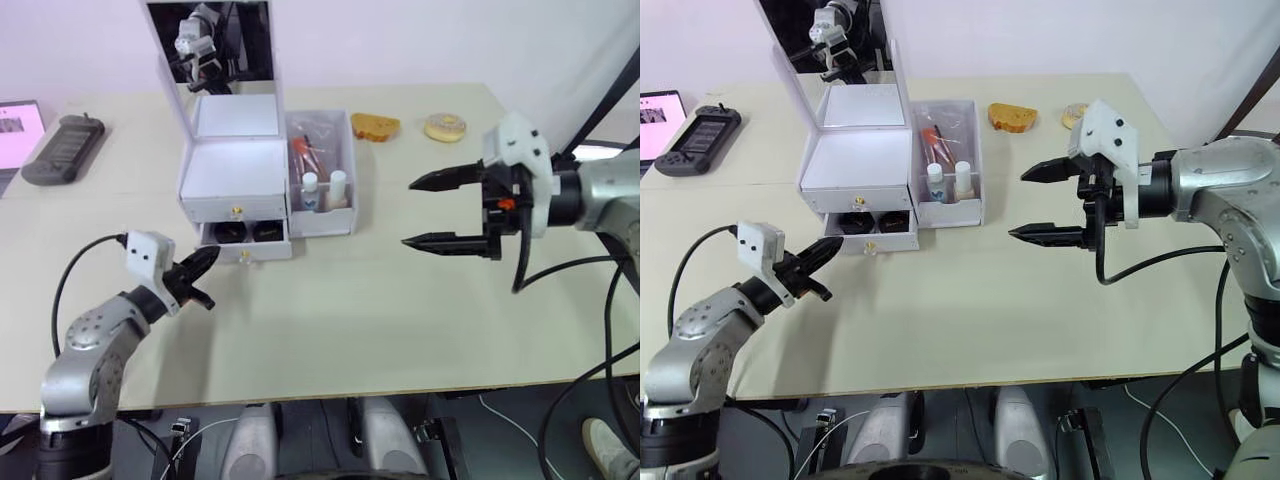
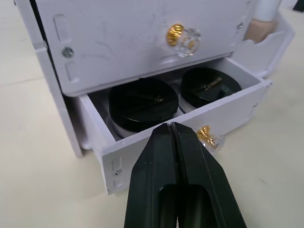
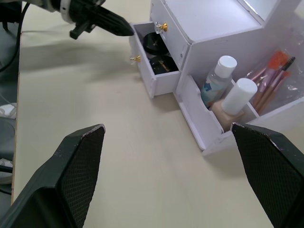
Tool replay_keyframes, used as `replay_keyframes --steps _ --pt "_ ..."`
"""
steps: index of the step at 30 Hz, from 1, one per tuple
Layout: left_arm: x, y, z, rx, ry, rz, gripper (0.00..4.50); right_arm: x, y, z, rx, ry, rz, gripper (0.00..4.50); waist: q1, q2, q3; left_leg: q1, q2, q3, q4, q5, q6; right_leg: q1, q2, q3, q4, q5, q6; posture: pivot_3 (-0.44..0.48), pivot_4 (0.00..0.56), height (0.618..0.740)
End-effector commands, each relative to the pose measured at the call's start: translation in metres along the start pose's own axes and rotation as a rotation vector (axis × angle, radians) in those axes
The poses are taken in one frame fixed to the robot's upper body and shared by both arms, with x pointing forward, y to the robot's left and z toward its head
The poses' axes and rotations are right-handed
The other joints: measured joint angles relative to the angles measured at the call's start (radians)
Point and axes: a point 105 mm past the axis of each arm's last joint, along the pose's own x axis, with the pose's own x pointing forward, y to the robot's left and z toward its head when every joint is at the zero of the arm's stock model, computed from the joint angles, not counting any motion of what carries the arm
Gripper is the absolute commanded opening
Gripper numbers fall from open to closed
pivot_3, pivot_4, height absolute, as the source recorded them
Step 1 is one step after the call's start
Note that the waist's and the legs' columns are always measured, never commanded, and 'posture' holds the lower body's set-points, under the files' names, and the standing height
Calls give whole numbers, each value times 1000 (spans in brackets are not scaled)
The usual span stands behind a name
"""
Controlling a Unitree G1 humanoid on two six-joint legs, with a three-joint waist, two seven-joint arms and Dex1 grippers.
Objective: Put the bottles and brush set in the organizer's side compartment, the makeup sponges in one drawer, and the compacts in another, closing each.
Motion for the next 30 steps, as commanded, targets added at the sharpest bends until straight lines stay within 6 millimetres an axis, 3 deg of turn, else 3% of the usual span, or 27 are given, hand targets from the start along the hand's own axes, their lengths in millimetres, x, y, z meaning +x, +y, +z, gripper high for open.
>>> replay_keyframes --steps 1,12,22,27,30 --pt "12 4 11 43 -33 0 19 -9 -2 16 -61 -24 -41 4500 2 0 0 0 0 0 1 0 0 0 0 0 0 0 0 0 150 740" --pt "40 17 14 103 -40 40 19 -10 -4 18 -61 -28 -73 4500 2 0 0 0 0 0 -1 0 0 0 0 0 0 0 0 0 150 740" --pt "46 14 16 92 -49 19 19 -11 -4 14 -42 -33 -83 4500 5 0 0 0 0 0 1 0 0 0 0 0 0 1 -1 0 150 740" --pt "12 14 9 28 -24 -18 19 -13 -2 -9 138 -70 -74 4500 -2 -1 0 -1 0 0 0 0 0 1 -1 0 -2 0 0 0 150 740" --pt "-13 28 6 35 2 18 821 -17 -8 -32 243 -65 -117 4500 -6 -1 0 -1 0 1 -3 0 0 0 0 0 -3 0 1 0 150 740"
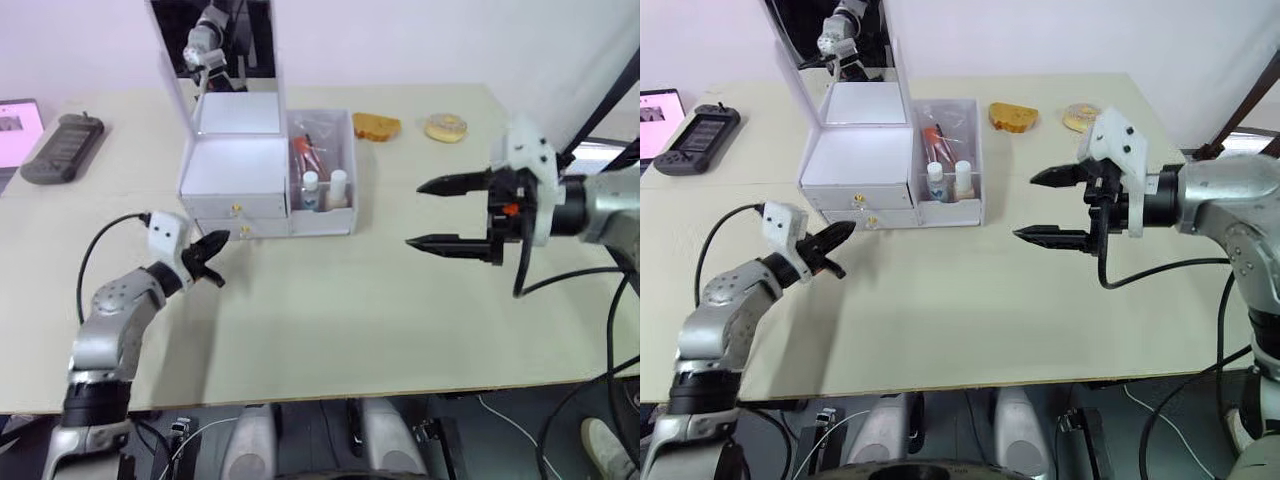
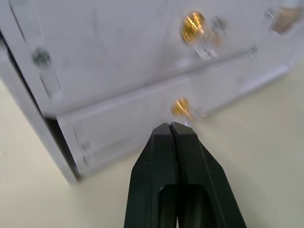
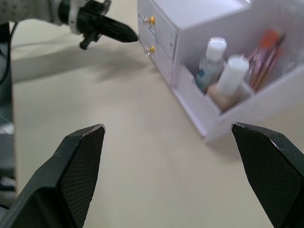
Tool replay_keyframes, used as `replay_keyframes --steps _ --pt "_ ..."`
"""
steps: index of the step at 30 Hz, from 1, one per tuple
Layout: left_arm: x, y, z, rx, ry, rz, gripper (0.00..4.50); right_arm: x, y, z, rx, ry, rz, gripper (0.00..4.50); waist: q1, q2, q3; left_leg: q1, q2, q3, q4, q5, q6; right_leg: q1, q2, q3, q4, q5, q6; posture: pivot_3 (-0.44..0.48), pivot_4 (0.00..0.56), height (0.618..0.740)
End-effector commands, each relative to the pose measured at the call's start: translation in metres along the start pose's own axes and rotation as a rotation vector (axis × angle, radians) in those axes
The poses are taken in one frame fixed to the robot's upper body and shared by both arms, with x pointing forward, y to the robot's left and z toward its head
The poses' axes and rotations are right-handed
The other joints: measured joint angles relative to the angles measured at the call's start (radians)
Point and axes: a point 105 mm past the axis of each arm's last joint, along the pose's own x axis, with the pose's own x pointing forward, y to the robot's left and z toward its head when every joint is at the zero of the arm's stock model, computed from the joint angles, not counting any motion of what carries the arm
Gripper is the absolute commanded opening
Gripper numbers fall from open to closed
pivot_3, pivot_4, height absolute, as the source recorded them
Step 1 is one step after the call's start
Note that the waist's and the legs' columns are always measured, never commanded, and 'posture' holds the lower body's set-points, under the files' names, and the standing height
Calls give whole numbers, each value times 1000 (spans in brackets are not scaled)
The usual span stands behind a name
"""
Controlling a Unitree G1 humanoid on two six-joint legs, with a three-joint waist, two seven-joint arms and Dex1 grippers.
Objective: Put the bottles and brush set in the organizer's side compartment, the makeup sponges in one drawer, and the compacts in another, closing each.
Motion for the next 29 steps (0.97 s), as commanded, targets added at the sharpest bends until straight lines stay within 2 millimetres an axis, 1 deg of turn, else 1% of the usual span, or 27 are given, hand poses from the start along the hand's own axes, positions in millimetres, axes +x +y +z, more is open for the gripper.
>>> replay_keyframes --steps 1,3,4,6,7,8,9,12,13,17,20,22,23,25,27,29 --pt "-31 21 14 39 -25 51 1362 -12 -13 -10 56 -25 -80 4500 3 0 0 0 1 -1 0 0 0 0 1 0 0 0 0 0 150 740" --pt "-49 39 12 61 2 104 2388 -15 -17 -30 84 29 -123 4500 6 0 0 0 0 -1 0 0 0 -1 1 -1 2 0 0 0 150 740" --pt "-54 45 11 68 9 122 2919 -17 -18 -37 85 52 -135 4500 8 0 0 0 0 -1 0 0 0 -1 1 -1 2 0 0 0 150 740" --pt "-73 69 10 96 37 194 3989 -23 -26 -53 121 54 -205 4500 9 0 0 0 0 -1 1 0 0 -1 0 -1 1 0 0 0 150 740" --pt "-82 78 10 107 42 224 4435 -27 -29 -62 133 53 -234 4500 8 0 0 0 0 0 2 0 0 -1 -1 -1 1 0 0 0 150 740" --pt "-91 88 11 113 47 258 4435 -32 -33 -71 150 47 -273 4500 8 0 0 0 -1 0 2 0 0 0 -2 -1 0 0 0 0 150 740" --pt "-96 94 11 115 47 275 4435 -35 -35 -77 157 44 -295 4500 7 0 0 0 -1 0 2 0 0 0 -2 -1 -1 0 0 0 150 740" --pt "-115 110 12 132 59 333 4435 -60 -52 -107 172 14 -471 4500 6 -1 0 0 0 1 0 0 0 1 -2 -1 -6 0 -1 0 150 740" --pt "-120 113 10 139 71 341 4435 -69 -57 -116 182 -3 -530 4500 6 0 0 0 0 1 0 0 0 2 -2 -2 -8 1 -2 0 150 740" --pt "-130 122 8 134 90 355 4435 -88 -63 -138 168 -33 -643 4500 7 0 0 -1 -1 3 -2 -1 0 2 -3 -1 -10 1 -2 0 150 740" --pt "-128 125 7 165 110 368 4435 -93 -66 -144 127 -50 -711 4500 5 0 0 0 0 2 -3 -1 0 2 -2 -2 -9 1 -2 0 150 740" --pt "-124 128 4 174 132 406 4435 -91 -66 -144 73 -42 -727 4500 5 0 0 0 0 2 -3 -1 0 2 -1 -2 -8 1 -2 0 150 740" --pt "-121 129 6 183 122 416 4435 -89 -67 -142 34 -41 -738 4500 4 0 0 0 0 2 -3 -1 0 2 -1 -2 -7 1 -2 0 150 740" --pt "-118 128 8 205 119 428 4435 -89 -70 -140 -5 -47 -763 4500 3 0 0 1 0 2 -2 0 0 2 -1 -2 -7 1 -2 0 150 740" --pt "-114 124 11 208 101 411 4435 -88 -70 -141 -7 -50 -762 4500 2 0 0 1 0 2 -1 0 0 3 -1 -1 -7 1 -2 0 150 740" --pt "-112 123 6 231 126 406 4435 -86 -71 -141 -15 -55 -762 4500 2 0 0 1 0 2 -2 0 0 3 -1 -1 -7 1 -2 0 150 740"
